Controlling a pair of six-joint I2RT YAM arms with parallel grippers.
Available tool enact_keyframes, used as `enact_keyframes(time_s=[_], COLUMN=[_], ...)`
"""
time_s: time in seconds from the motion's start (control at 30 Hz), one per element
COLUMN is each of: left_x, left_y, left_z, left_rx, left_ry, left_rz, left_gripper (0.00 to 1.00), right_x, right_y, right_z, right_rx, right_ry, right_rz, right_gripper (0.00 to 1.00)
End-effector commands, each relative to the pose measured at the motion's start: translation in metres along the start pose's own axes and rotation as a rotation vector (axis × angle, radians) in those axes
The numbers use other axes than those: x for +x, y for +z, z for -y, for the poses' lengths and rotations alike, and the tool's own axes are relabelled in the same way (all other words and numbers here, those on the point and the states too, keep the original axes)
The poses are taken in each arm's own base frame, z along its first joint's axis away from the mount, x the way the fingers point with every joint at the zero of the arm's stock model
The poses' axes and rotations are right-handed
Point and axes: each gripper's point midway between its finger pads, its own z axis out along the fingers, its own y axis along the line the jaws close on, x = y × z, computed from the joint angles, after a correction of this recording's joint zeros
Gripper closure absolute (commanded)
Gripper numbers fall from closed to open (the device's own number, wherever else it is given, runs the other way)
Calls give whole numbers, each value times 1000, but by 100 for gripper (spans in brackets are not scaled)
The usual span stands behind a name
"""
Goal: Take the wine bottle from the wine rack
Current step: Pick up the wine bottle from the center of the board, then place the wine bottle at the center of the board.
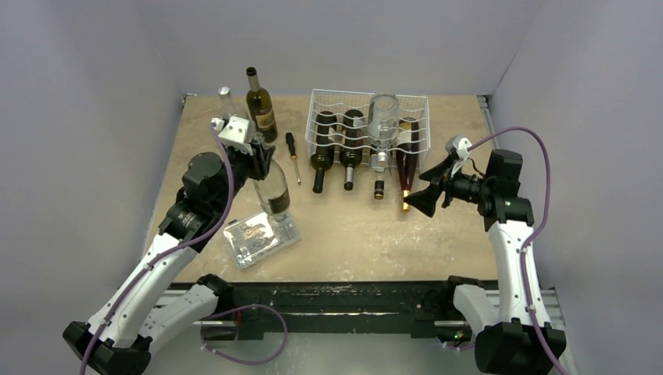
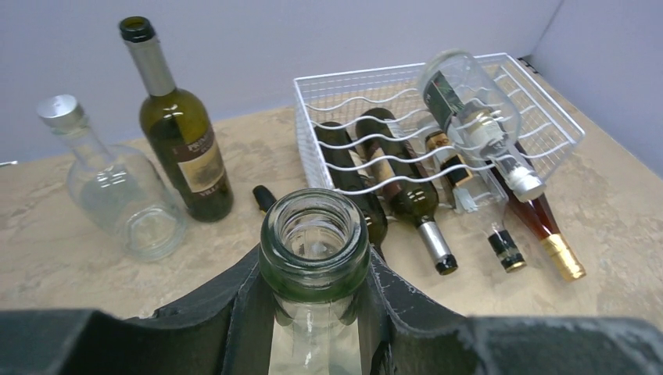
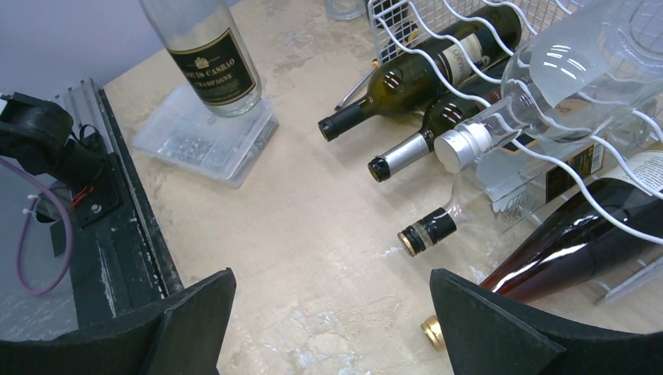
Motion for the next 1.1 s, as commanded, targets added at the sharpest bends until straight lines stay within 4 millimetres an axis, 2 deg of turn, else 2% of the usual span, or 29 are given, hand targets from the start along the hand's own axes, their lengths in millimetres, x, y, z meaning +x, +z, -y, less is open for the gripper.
enact_keyframes(time_s=[0.0,0.23,0.53,0.8,1.07], left_x=[-114,-120,-126,-119,-117], left_y=[-17,-7,1,15,33], left_z=[-18,-55,-128,-199,-246], left_rx=[-57,-166,-382,-544,-651], left_ry=[-29,-47,-54,-53,8], left_rz=[353,378,430,492,510], left_gripper=[100,100,100,100,100], right_x=[0,1,1,2,5], right_y=[-1,-1,-1,-1,1], right_z=[2,3,4,4,5], right_rx=[12,12,11,10,7], right_ry=[-12,-6,-5,-2,8], right_rz=[-5,-11,-13,-16,-24], right_gripper=[1,1,1,1,1])
